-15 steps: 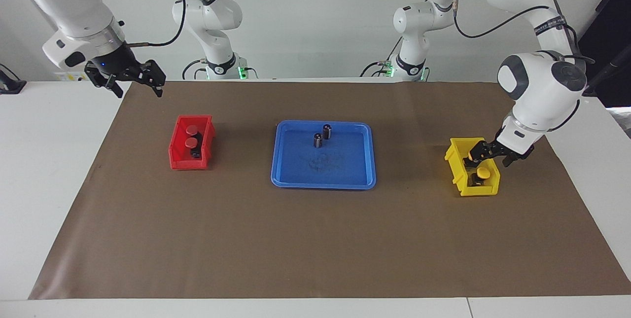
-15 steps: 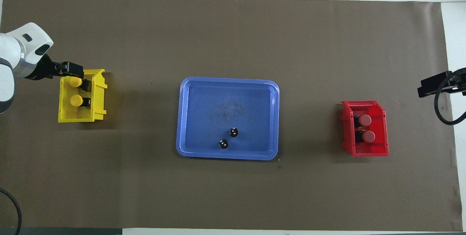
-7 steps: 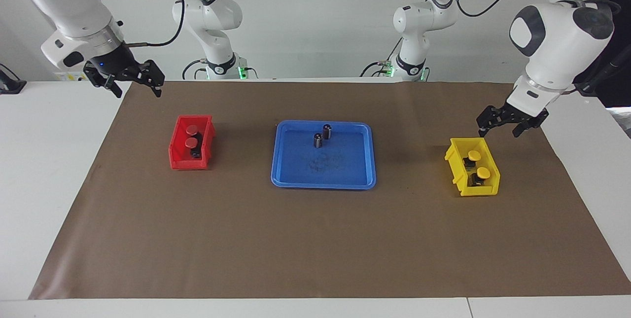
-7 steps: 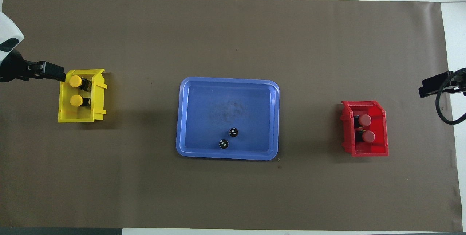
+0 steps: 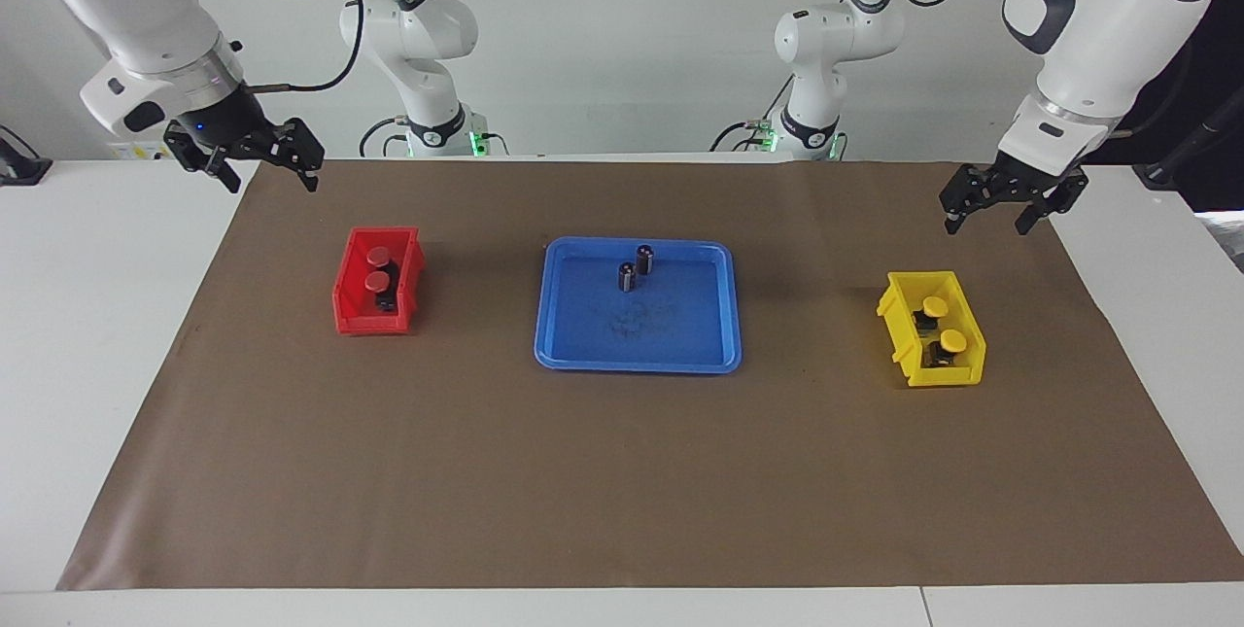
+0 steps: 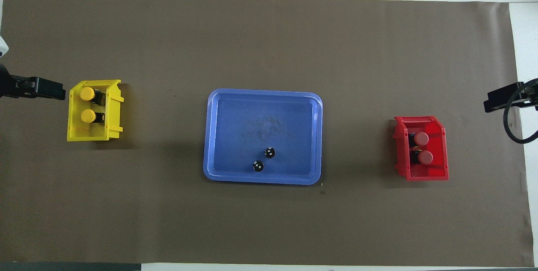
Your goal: Sort red and yellow buttons by color
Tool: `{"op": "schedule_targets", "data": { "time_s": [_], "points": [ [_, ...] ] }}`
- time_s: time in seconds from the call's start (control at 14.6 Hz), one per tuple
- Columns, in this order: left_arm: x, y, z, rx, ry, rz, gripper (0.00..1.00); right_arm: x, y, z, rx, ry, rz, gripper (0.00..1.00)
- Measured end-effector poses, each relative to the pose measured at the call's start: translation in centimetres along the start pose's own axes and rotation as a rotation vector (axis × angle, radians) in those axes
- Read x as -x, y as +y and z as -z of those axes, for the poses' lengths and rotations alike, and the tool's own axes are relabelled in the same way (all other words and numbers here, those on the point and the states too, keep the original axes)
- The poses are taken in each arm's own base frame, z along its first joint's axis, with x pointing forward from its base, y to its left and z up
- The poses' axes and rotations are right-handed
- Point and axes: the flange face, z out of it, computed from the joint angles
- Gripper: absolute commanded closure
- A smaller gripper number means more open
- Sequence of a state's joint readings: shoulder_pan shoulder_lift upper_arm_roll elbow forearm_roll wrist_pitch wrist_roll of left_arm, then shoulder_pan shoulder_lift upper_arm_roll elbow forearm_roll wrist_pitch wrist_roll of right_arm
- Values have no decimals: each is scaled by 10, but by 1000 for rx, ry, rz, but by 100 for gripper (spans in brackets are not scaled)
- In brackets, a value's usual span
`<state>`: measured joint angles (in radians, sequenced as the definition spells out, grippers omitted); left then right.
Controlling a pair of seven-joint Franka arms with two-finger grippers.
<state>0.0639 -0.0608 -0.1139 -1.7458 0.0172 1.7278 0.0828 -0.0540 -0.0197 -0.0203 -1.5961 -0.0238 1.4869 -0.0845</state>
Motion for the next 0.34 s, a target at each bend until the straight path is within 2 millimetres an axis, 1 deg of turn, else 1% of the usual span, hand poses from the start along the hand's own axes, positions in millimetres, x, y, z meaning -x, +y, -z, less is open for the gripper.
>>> {"op": "schedule_targets", "data": {
  "time_s": [0.21,0.34],
  "points": [
    [4,0,17,19,-5,6,0,0,0,0,0,0,0,0],
    [5,-1,19,27,-9,11,0,0,0,0,0,0,0,0]
  ]
}}
